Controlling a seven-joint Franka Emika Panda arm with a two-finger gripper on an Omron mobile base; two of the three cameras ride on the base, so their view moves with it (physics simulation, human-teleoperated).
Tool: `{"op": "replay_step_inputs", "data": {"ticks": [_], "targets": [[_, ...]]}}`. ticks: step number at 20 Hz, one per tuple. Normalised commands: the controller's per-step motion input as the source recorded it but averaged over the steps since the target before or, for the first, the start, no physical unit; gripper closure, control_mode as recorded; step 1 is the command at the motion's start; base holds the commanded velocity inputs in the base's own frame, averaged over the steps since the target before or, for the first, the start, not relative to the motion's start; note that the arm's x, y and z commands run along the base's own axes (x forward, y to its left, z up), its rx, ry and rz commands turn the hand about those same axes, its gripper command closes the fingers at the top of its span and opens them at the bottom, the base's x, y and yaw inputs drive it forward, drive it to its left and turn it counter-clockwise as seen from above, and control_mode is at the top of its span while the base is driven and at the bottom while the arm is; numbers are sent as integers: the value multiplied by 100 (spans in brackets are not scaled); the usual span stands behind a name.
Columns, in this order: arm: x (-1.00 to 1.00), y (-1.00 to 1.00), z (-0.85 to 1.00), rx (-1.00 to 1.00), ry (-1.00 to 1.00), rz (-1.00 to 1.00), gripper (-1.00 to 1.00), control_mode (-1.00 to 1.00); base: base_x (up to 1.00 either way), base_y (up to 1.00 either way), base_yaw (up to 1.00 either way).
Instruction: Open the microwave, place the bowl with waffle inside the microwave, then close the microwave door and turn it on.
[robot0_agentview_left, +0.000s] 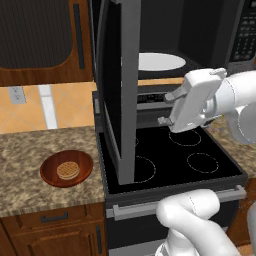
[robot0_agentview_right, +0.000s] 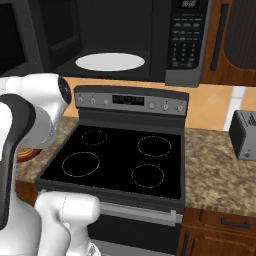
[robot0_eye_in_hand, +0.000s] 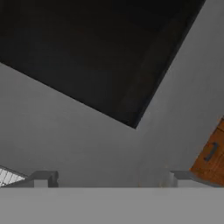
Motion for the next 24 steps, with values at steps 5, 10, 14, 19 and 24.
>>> {"op": "replay_step_inputs", "data": {"ticks": [5,10,14,19,24], "targets": [[0,-100,-50,0,0,-34,-100,-100,0,0,0],[59,-65,-56,-4,18,-24,-100,-100,0,0,0],[93,7,-67,-26,33,-4,-100,-100,0,0,0],[100,31,-76,-18,37,14,-100,-100,0,0,0],[90,21,-81,-9,22,15,-100,-100,0,0,0]]}}
